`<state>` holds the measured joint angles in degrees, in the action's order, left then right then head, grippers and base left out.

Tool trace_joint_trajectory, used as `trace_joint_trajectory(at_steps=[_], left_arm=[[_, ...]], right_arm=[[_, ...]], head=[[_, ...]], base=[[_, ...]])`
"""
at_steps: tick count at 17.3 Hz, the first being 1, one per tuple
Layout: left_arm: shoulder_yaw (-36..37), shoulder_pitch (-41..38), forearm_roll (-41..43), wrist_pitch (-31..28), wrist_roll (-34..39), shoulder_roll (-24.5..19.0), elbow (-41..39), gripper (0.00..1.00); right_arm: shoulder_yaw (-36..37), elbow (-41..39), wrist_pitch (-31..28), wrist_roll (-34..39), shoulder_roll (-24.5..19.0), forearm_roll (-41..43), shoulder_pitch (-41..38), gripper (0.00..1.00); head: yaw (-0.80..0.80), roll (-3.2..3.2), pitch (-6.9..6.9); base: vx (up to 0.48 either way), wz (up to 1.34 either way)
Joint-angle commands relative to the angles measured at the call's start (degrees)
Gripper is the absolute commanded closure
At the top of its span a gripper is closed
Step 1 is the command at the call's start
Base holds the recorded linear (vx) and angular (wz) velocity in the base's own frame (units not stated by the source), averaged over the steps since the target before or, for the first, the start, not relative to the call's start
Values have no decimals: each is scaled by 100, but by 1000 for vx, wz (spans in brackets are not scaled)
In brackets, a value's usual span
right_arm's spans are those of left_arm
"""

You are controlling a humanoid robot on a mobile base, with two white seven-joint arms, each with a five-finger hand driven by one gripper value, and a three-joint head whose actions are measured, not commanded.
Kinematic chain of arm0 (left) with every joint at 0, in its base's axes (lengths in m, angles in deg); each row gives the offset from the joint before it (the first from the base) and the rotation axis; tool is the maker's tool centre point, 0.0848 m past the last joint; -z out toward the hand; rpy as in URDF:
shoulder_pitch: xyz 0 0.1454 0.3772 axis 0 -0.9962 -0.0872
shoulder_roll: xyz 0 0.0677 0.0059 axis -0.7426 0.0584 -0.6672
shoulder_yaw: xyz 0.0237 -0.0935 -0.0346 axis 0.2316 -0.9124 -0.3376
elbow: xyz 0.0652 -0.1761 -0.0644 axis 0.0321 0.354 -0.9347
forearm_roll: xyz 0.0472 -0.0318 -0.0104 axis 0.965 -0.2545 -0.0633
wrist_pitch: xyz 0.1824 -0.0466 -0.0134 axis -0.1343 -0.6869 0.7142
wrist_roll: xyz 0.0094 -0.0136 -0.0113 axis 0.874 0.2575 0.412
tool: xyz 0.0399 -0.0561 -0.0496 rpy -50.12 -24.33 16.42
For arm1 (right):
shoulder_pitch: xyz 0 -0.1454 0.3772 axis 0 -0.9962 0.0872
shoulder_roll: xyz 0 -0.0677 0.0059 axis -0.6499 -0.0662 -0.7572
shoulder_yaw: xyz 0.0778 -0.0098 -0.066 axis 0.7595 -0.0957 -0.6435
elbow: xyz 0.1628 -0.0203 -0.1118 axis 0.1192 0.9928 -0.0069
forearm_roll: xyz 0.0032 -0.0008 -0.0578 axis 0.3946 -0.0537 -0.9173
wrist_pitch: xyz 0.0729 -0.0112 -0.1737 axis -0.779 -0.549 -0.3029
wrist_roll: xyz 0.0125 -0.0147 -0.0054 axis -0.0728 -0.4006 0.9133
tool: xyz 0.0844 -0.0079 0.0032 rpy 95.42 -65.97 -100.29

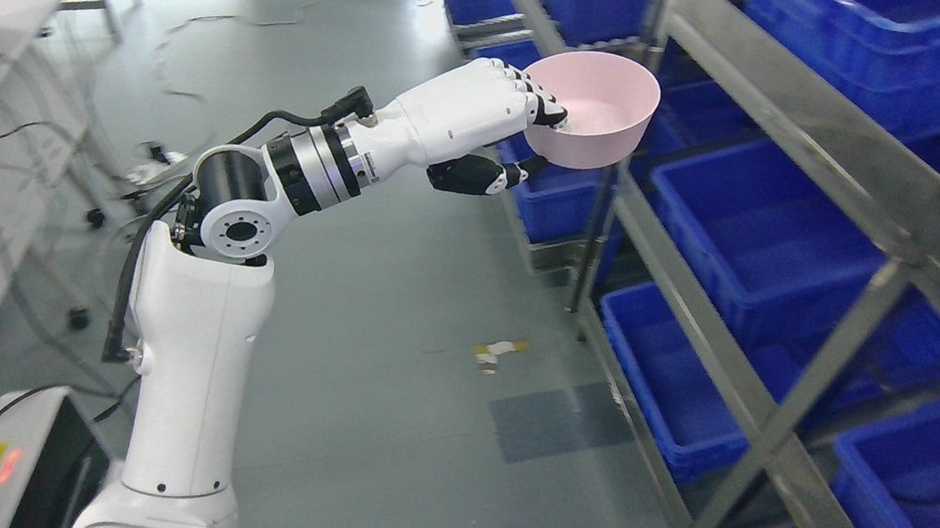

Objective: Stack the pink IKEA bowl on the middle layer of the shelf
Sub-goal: 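Hold the bowl raised in the left hand while turning to the other shelf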

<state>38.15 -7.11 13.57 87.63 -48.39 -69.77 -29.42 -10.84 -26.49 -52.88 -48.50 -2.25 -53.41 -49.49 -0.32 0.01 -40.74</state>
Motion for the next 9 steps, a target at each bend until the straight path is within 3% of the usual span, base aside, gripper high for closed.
trace_joint_trajectory(at_steps=[1, 6, 9], left_arm=[[73, -4, 0, 14, -13, -100, 5, 96], [108, 30, 0, 14, -13, -100, 5, 96], [47, 538, 0, -29, -31, -100, 5, 96]], right_arm=[[0, -100, -4, -36, 100, 0, -121, 0], [0, -100, -4, -36, 100, 0, -121, 0], [0, -100, -4, -36, 100, 0, -121, 0]], head=[[0, 0, 0], [0, 0, 0], [0, 0, 0]], base=[[104, -1358], [66, -1493], [57, -1445]])
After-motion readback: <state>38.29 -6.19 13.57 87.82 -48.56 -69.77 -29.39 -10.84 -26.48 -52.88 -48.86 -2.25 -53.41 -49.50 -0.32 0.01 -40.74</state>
